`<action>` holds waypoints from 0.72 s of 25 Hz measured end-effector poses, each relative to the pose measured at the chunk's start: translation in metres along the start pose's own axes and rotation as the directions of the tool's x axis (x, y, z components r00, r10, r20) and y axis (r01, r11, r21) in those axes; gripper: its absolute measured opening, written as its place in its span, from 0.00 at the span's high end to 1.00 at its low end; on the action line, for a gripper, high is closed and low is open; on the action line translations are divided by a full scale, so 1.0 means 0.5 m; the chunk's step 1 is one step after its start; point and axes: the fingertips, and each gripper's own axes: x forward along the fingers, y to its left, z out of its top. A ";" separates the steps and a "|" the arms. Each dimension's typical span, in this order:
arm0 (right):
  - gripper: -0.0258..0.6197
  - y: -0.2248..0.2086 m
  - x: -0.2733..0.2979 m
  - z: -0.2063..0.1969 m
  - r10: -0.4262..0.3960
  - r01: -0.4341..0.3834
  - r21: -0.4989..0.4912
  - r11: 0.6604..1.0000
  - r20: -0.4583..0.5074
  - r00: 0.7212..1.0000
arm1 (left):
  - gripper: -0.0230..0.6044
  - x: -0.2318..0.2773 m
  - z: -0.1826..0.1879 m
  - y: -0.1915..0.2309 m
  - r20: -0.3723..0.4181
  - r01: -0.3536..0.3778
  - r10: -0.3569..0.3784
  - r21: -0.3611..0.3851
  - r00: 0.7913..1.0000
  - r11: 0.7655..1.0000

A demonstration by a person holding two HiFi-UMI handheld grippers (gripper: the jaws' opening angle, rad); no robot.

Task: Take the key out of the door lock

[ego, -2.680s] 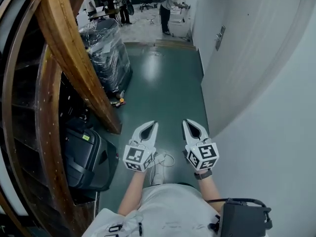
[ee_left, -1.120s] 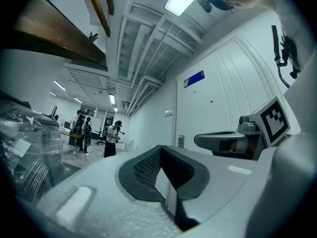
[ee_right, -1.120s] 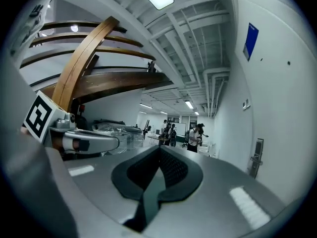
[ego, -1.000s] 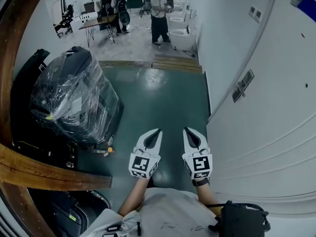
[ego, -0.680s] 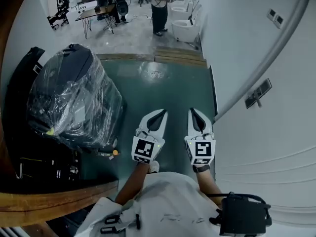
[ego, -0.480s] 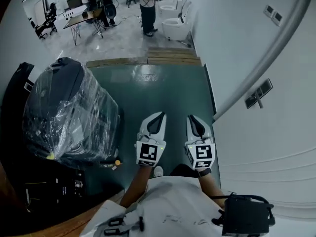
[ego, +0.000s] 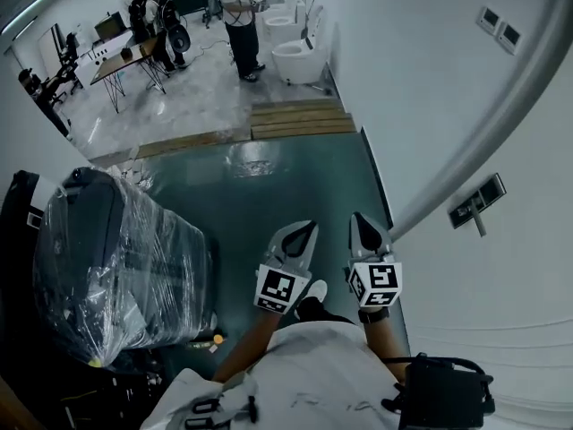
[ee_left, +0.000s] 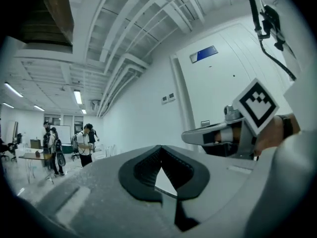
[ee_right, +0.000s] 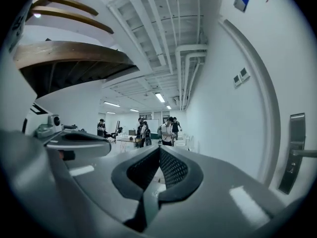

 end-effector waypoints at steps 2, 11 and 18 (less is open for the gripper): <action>0.96 -0.066 0.069 0.046 -0.032 0.032 0.013 0.999 0.055 0.998 | 0.96 0.075 0.028 0.044 0.021 0.030 -0.030 0.026 0.999 0.999; 0.96 -0.313 0.154 0.092 -0.238 0.236 0.034 0.971 0.124 0.963 | 0.96 0.390 0.113 0.111 0.171 0.195 -0.185 -0.040 0.968 0.980; 0.96 -0.535 -0.022 -0.005 -0.609 0.606 0.151 0.781 -0.027 0.792 | 0.96 0.592 0.071 -0.164 0.083 0.617 -0.611 -0.100 0.787 0.781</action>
